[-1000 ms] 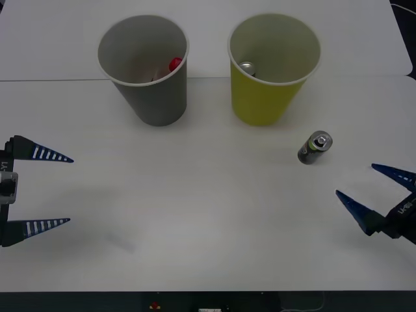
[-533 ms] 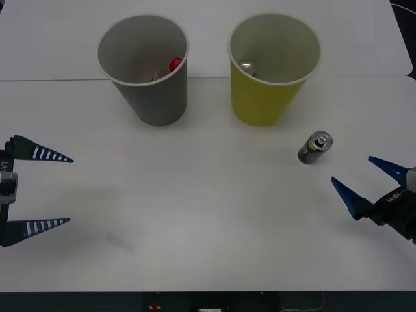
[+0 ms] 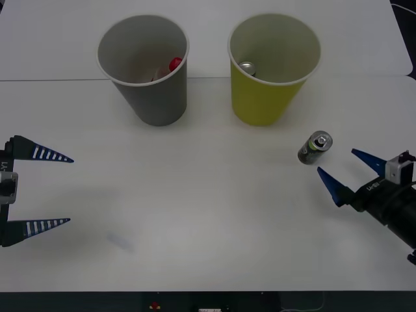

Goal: Put the can into the green bin and the plastic bottle into the gray bin

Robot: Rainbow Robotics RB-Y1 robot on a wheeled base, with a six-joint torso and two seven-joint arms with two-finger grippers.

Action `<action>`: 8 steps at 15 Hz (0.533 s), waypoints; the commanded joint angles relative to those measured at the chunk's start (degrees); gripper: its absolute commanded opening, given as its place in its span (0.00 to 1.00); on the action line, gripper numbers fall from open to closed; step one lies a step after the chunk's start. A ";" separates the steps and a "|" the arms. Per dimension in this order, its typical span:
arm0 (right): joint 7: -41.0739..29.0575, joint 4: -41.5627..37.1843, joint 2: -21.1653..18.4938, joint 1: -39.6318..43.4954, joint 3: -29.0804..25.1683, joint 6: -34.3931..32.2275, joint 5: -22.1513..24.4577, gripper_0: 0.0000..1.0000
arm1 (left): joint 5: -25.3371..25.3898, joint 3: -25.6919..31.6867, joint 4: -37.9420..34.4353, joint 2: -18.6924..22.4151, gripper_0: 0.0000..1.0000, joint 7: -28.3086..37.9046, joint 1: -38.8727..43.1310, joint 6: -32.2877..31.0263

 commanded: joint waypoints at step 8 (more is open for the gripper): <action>4.26 9.43 5.16 -9.22 1.49 0.11 2.14 1.00 | 0.00 0.00 0.00 0.00 1.00 0.00 0.00 0.00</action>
